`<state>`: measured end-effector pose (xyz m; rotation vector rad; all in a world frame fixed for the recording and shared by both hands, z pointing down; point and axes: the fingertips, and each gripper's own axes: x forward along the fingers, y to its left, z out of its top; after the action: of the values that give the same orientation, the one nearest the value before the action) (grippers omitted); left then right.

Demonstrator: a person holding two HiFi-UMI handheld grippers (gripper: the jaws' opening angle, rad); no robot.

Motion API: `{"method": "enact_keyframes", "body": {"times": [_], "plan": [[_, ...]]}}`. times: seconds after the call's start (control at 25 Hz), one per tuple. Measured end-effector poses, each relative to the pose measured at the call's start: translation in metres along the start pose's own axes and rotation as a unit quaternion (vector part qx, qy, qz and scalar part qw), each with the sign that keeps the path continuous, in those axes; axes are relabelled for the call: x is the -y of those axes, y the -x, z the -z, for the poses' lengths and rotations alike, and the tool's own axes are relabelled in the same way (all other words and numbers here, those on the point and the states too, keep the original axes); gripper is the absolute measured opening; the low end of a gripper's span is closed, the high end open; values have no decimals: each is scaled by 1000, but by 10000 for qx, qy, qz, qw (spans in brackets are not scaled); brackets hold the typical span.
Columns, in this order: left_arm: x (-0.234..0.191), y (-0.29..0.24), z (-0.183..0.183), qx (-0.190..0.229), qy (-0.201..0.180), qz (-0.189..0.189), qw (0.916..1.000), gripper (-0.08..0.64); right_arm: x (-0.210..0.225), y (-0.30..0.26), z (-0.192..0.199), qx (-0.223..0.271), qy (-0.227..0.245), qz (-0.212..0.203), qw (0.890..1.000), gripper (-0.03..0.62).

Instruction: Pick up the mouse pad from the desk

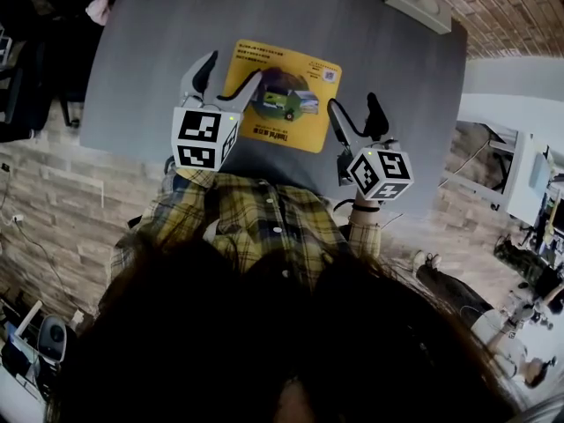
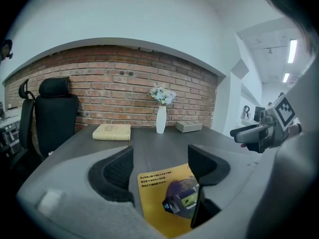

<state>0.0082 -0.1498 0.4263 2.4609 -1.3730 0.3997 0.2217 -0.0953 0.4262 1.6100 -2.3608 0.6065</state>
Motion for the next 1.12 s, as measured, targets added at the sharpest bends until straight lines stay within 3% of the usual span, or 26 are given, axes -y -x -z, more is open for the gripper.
{"method": "enact_keyframes", "body": {"times": [0.8, 1.12], "plan": [[-19, -40, 93, -1213, 59, 3, 9926, 337, 14, -44, 73, -1018, -582, -159, 9930, 373], [-24, -49, 127, -1650, -49, -36, 9863, 337, 19, -50, 102, -1368, -1171, -292, 9832, 373]]}}
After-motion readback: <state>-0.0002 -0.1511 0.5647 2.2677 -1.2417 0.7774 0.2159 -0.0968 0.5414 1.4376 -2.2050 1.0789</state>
